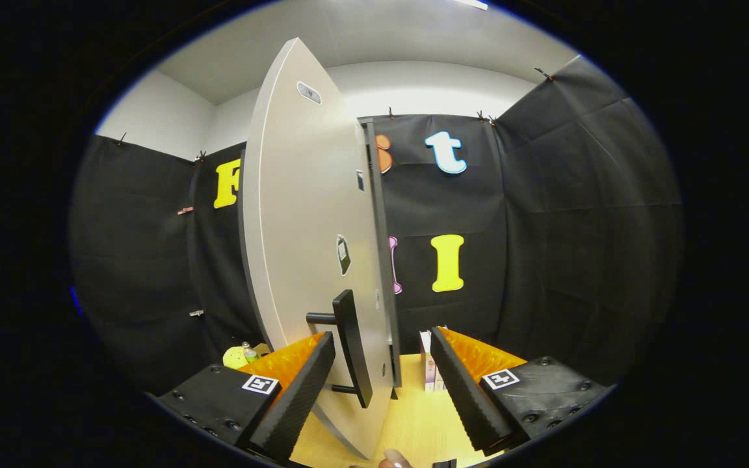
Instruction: Open the shoe cabinet door, grab the shoes and put them into the shoe cabinet, then close the shoe cabinet door.
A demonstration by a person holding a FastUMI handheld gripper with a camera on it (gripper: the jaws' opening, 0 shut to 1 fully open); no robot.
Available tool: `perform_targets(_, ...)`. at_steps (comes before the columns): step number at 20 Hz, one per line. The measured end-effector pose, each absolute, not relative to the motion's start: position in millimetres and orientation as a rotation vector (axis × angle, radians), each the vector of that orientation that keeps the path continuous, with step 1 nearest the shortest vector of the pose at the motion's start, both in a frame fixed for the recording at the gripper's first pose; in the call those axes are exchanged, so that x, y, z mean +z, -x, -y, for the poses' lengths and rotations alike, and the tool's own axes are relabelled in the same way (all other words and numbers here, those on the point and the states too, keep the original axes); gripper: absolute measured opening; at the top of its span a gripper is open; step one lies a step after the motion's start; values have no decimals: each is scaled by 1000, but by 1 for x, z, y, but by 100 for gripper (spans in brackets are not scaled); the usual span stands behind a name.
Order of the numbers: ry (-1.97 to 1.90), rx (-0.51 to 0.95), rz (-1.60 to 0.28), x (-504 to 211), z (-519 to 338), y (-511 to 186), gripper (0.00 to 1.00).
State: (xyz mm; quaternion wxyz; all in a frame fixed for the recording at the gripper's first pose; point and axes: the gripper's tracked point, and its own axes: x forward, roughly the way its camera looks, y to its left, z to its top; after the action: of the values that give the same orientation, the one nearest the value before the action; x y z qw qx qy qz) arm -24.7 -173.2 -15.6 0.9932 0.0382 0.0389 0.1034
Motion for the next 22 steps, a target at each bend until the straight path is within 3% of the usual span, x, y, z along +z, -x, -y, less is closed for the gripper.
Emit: perform_targets(22, -74, 194, -66, -43, -42, -58, 98)
